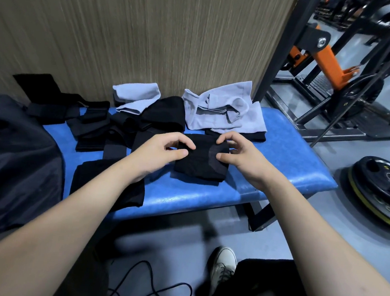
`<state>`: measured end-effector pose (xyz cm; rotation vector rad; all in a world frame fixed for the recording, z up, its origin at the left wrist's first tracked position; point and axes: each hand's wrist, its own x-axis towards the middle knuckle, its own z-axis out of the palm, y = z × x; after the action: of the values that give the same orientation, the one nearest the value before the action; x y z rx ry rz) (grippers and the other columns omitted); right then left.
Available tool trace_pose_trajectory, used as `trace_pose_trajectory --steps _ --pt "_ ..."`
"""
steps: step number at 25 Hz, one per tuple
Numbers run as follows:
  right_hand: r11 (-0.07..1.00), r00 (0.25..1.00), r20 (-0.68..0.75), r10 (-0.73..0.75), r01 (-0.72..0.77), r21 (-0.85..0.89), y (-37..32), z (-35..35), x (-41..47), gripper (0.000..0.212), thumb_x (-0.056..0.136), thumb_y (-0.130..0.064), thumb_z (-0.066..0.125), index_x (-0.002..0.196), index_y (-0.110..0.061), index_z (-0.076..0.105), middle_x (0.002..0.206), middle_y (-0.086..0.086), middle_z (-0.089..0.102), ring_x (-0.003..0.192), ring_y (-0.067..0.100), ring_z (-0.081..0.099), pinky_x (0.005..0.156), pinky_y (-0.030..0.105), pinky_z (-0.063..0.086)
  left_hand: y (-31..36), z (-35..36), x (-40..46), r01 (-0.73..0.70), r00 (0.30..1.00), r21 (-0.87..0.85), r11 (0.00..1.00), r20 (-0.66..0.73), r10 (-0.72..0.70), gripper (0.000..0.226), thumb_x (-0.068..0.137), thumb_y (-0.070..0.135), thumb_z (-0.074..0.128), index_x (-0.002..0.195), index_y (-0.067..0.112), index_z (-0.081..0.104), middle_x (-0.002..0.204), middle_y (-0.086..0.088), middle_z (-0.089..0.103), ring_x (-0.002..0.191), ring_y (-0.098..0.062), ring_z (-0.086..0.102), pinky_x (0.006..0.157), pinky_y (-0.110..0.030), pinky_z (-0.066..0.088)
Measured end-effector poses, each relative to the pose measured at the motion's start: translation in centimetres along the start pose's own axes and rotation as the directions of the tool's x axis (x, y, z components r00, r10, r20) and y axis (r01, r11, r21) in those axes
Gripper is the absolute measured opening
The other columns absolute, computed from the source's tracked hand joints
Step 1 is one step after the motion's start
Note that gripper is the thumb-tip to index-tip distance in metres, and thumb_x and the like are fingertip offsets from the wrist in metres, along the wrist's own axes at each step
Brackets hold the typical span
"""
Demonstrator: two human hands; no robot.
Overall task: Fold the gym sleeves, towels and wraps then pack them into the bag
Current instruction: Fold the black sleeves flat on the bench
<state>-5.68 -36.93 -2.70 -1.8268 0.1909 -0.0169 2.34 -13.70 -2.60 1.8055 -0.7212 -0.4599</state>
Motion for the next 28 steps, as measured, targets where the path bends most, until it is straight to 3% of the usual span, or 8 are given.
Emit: trace_pose_trajectory --steps 2,5,8,16,19,22,25,28 --pt "1.0 1.0 0.013 0.015 -0.015 0.012 0.0 0.0 0.1 0.02 0.087 -0.001 0.068 0.103 -0.013 0.062 0.1 0.007 0.059 0.084 0.02 0.051 0.074 0.03 0.046 0.1 -0.1 -0.1 0.003 1.0 -0.042 0.999 -0.03 -0.004 0.021 0.095 0.005 0.062 0.111 0.013 0.072 0.084 0.024 0.07 0.077 0.008 0.061 0.073 -0.007 0.043" --pt "0.993 0.995 0.091 0.036 -0.045 0.11 -0.3 0.1 0.0 0.019 0.09 -0.003 0.065 0.106 -0.014 0.066 0.088 0.007 0.056 0.074 0.017 0.05 0.07 0.027 0.046 0.3 -0.7 -0.5 -0.004 0.996 -0.142 0.99 -0.085 -0.008 0.029 0.093 0.006 0.065 0.118 0.019 0.072 0.108 0.006 0.074 0.096 -0.005 0.067 0.089 -0.02 0.049" --pt "0.96 0.986 0.161 0.031 -0.075 0.271 -1.0 0.6 0.1 0.026 0.091 0.001 0.064 0.113 -0.014 0.065 0.076 0.005 0.051 0.073 0.019 0.052 0.078 0.032 0.052 0.6 -2.2 -1.3 0.001 0.997 -0.171 0.985 -0.075 -0.014 0.036 0.089 0.006 0.069 0.12 0.023 0.069 0.109 0.006 0.072 0.086 -0.001 0.062 0.09 -0.022 0.045" --pt "0.924 0.96 0.27 -0.069 -0.041 0.38 -3.9 6.0 1.8 0.033 0.084 0.01 0.063 0.106 -0.015 0.062 0.098 0.014 0.044 0.088 0.031 0.042 0.085 0.041 0.042 1.1 -7.9 -6.4 0.051 0.989 -0.15 0.987 -0.13 -0.071 0.032 0.092 0.008 0.066 0.119 0.025 0.068 0.122 -0.002 0.067 0.101 -0.014 0.065 0.092 -0.03 0.049" --pt "0.906 0.954 0.285 -0.095 -0.036 0.422 -5.3 9.1 1.8 0.031 0.089 0.013 0.057 0.1 -0.016 0.055 0.08 0.004 0.046 0.074 0.017 0.05 0.072 0.03 0.051 0.7 -9.9 -8.9 0.065 0.978 -0.163 0.984 -0.186 -0.096 0.031 0.091 0.013 0.066 0.118 0.027 0.068 0.121 -0.002 0.068 0.114 -0.026 0.064 0.1 -0.042 0.047" --pt "0.898 0.917 0.382 -0.113 -0.07 0.435 -6.1 11.6 1.4 0.032 0.091 0.011 0.056 0.109 -0.016 0.056 0.08 0.0 0.055 0.075 0.014 0.056 0.069 0.028 0.05 0.4 -11.3 -11.3 0.059 0.974 -0.168 0.984 -0.205 -0.093 0.032 0.093 0.008 0.064 0.12 0.025 0.068 0.117 0.003 0.069 0.105 -0.019 0.062 0.093 -0.031 0.046" --pt "0.925 0.903 0.418 -0.101 -0.07 0.374 -6.5 13.3 1.2 0.035 0.09 0.013 0.055 0.115 -0.012 0.058 0.081 0.003 0.061 0.068 0.014 0.055 0.059 0.026 0.043 0.1 -12.1 -12.8 0.101 0.974 -0.13 0.986 -0.19 -0.125 0.033 0.09 0.013 0.07 0.121 0.025 0.067 0.116 -0.003 0.071 0.099 -0.02 0.065 0.096 -0.036 0.048" --pt "0.968 0.916 0.399 -0.04 -0.064 0.244 -6.2 14.2 1.4 0.032 0.089 0.013 0.057 0.113 -0.008 0.061 0.073 0.007 0.055 0.061 0.014 0.049 0.053 0.024 0.04 -0.4 -12.1 -13.4 0.183 0.964 -0.013 0.983 -0.195 -0.182 0.029 0.09 0.013 0.07 0.113 0.03 0.068 0.064 0.009 0.061 0.057 -0.008 0.047 0.061 -0.023 0.04"
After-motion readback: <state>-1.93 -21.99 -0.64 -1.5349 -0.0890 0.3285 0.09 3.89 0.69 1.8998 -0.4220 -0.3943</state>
